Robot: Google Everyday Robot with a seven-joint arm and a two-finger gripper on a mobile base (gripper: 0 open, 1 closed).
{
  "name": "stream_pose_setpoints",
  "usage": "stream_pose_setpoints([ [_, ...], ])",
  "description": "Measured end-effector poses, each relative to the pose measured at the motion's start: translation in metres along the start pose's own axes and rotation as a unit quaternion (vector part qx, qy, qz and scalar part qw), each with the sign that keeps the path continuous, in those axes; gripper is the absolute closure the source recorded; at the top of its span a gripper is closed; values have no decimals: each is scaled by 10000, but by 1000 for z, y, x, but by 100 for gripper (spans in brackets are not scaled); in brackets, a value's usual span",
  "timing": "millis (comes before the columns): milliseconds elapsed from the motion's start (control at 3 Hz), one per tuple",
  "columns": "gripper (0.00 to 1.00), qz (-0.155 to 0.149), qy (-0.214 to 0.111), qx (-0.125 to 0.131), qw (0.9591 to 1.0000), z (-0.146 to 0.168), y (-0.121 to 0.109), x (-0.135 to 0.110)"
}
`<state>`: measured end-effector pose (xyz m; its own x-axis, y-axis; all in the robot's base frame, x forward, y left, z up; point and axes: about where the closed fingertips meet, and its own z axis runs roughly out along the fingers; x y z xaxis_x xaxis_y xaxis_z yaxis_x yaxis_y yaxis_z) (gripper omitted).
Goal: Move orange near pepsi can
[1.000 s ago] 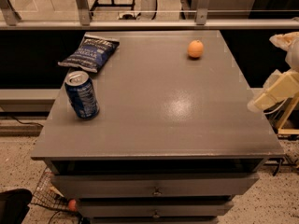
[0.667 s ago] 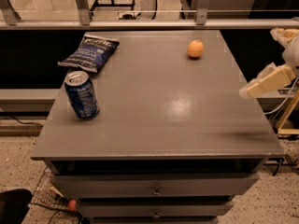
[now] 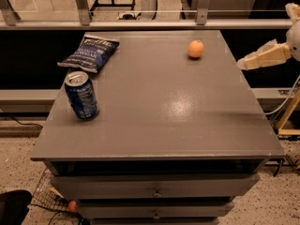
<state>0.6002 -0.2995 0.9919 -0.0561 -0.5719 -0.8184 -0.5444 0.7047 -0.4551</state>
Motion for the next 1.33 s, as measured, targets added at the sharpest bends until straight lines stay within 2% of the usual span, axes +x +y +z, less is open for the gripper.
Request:
stream_pose_setpoints([
  [333,0,-4,10,-12,10000,0,1,0],
  [667,0,217,-13,16,9998,10,-1,3],
  [1000,0,694,-194,42,9974,44,-13,10],
  [1333,0,1105,-310,-13,9934,87,-22,22],
])
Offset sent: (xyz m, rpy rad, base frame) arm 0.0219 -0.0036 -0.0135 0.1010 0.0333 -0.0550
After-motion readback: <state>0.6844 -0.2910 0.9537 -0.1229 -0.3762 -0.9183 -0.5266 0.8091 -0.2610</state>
